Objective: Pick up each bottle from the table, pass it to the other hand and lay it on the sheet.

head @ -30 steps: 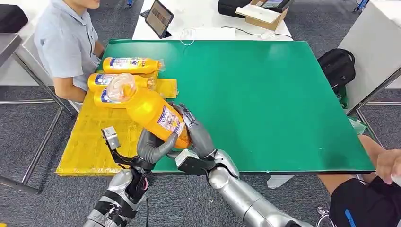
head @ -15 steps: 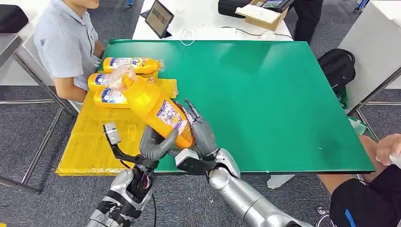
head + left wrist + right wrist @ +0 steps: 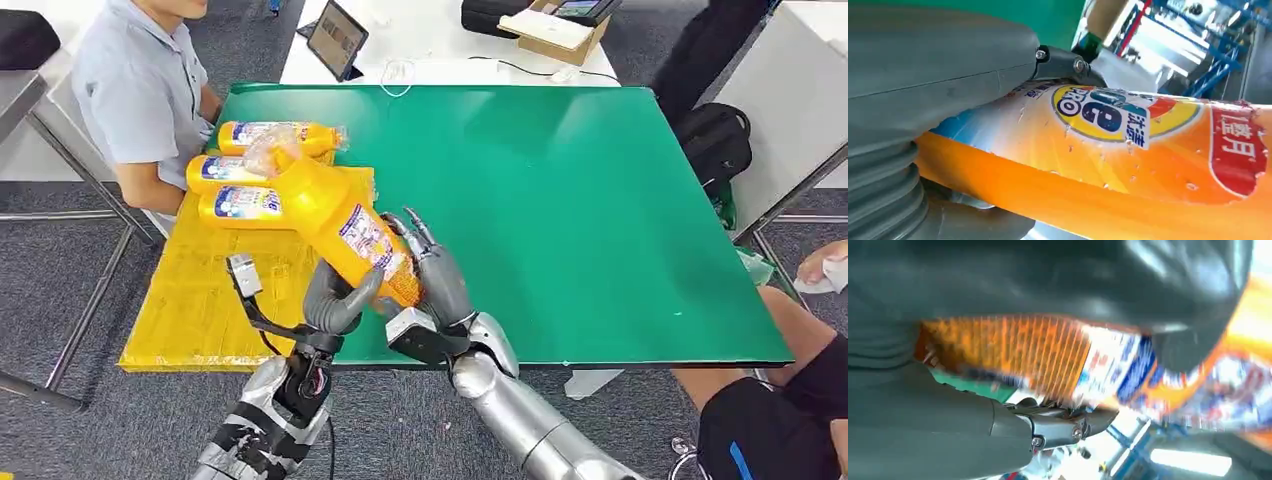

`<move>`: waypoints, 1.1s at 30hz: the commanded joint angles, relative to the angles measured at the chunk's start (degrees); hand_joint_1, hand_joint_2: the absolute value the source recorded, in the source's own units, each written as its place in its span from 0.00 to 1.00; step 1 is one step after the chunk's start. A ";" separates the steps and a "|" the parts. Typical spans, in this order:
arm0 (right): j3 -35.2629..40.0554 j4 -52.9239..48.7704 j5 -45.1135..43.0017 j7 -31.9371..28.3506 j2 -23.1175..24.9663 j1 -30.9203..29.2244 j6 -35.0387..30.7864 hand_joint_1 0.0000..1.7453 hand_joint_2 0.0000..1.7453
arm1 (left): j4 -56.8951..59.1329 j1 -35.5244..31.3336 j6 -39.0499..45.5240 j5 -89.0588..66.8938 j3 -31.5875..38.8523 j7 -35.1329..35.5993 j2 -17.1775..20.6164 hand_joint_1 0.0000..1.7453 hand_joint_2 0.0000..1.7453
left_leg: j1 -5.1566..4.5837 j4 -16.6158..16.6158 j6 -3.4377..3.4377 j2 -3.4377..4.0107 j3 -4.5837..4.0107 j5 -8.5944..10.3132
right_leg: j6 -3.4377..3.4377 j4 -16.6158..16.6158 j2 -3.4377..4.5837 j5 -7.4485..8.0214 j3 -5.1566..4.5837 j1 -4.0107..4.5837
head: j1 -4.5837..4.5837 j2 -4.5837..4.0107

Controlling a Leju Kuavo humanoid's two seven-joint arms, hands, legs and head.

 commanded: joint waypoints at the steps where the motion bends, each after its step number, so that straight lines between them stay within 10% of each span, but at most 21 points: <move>1: -7.08 -4.06 1.33 0.37 -2.58 0.86 -7.96 0.00 0.00 | 5.79 -3.97 3.36 0.05 7.22 -0.49 -0.14 0.71 1.00 | 0.04 -0.01 -0.07 -0.10 0.20 -0.05 | -0.11 -0.01 -0.08 -0.08 0.23 0.05 | -0.02 0.00; 7: -12.06 -8.95 5.95 0.37 -0.45 2.55 -11.21 0.00 0.00 | 7.49 -4.69 6.28 0.49 9.33 -0.45 -1.14 0.65 1.00 | 0.05 0.03 -0.05 -0.07 0.20 -0.11 | -0.11 0.02 -0.04 -0.12 0.24 0.06 | 0.00 0.00; 13: -16.63 -13.98 7.91 0.37 1.68 3.85 -11.21 0.00 0.00 | 8.38 -6.24 17.70 -9.15 8.60 -7.04 -0.13 0.36 1.00 | 0.05 0.05 -0.07 -0.06 0.16 -0.10 | -0.13 0.08 -0.04 -0.12 0.18 0.06 | 0.00 0.00; 21: -15.78 -16.71 4.33 0.37 1.50 5.67 -11.21 0.00 0.00 | 23.13 -13.97 53.11 -45.90 3.24 -11.09 5.81 0.52 1.00 | 0.01 -0.04 -0.06 -0.09 0.15 -0.02 | -0.10 0.00 -0.07 -0.06 0.18 0.02 | 0.00 0.00; 22: -15.87 -17.12 4.39 0.37 1.56 6.10 -11.21 0.00 0.00 | 24.39 -14.38 53.11 -47.03 4.02 -11.24 6.00 0.52 1.00 | 0.05 -0.08 -0.10 -0.13 0.29 -0.04 | -0.16 -0.02 -0.10 -0.09 0.32 0.05 | 0.00 0.00; 23: -15.12 -16.89 3.23 0.37 1.35 6.31 -11.21 0.00 0.00 | 25.63 -14.56 53.11 -57.39 10.75 -10.90 5.26 0.83 1.00 | 0.03 -0.06 -0.08 -0.09 0.24 -0.04 | -0.12 -0.01 -0.06 -0.08 0.27 0.04 | 0.00 0.00; 24: -14.69 -16.04 2.89 0.37 1.26 6.28 -11.21 0.00 0.00 | 27.20 -15.04 53.11 -66.90 16.39 -9.61 4.16 0.91 1.00 | 0.04 -0.05 -0.07 -0.05 0.19 -0.03 | -0.10 -0.02 -0.02 -0.05 0.22 0.04 | 0.00 0.00; 33: -12.38 -14.11 -1.16 0.37 0.15 5.68 -11.21 0.00 0.00 | 33.09 -18.80 53.11 -81.28 20.07 -3.53 5.98 1.00 1.00 | 0.06 0.00 -0.07 0.08 0.17 -0.07 | -0.10 0.02 0.10 -0.05 0.18 0.06 | 0.00 0.00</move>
